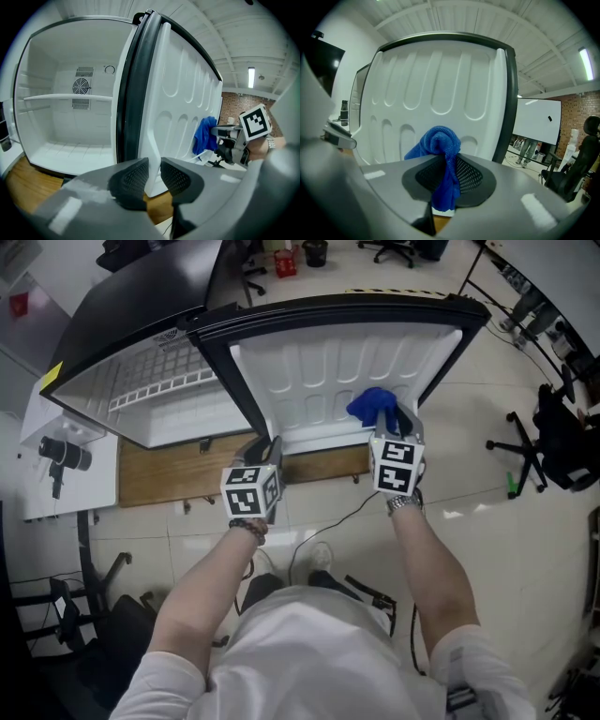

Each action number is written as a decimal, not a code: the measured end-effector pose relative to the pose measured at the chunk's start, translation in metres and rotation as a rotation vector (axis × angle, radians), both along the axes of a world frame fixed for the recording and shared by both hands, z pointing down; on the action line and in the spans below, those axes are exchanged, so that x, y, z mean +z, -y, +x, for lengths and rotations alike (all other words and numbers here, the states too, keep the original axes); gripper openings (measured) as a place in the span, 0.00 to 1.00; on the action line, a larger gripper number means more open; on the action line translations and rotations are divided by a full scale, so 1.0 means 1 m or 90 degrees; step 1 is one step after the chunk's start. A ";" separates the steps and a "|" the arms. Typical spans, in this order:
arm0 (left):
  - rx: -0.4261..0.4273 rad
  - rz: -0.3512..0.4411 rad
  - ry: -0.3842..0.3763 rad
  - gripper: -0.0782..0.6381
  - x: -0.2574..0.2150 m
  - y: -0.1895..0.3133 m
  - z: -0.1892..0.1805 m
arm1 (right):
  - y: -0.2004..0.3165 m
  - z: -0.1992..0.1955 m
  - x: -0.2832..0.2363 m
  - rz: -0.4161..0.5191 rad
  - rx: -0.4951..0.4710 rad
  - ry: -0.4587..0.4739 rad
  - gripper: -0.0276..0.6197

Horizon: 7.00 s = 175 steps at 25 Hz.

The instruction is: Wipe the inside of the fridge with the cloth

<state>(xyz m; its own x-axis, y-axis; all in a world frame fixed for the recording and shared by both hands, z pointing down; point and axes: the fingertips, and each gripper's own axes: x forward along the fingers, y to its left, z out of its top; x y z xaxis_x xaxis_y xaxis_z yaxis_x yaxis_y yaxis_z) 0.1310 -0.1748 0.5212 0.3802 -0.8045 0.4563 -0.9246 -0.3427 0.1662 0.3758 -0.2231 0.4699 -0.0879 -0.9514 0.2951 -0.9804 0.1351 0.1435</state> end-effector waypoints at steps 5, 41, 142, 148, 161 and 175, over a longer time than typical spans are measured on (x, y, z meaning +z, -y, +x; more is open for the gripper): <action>-0.001 0.000 0.002 0.23 0.000 -0.001 0.000 | 0.001 0.025 -0.002 0.002 0.027 -0.006 0.14; 0.025 -0.002 -0.010 0.24 -0.009 0.001 0.001 | -0.097 -0.137 -0.005 -0.004 -0.224 0.044 0.14; -0.007 -0.005 -0.004 0.22 -0.010 0.002 0.002 | -0.070 -0.026 0.033 -0.062 -0.054 0.089 0.14; -0.002 -0.012 -0.015 0.22 -0.009 0.002 0.001 | -0.073 -0.101 0.008 -0.041 -0.158 0.103 0.14; 0.011 -0.016 -0.021 0.23 -0.009 0.002 0.002 | -0.054 -0.185 0.040 -0.107 -0.232 0.082 0.14; 0.012 -0.013 -0.014 0.22 -0.009 0.002 0.001 | -0.042 -0.115 0.059 -0.141 -0.140 0.066 0.14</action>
<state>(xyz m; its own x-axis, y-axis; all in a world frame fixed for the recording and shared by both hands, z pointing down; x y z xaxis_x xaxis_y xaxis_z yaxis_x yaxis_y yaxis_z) 0.1323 -0.1764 0.5124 0.4051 -0.7880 0.4637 -0.9142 -0.3557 0.1942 0.2608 -0.1814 0.5291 -0.3246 -0.8198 0.4718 -0.9322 0.3618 -0.0127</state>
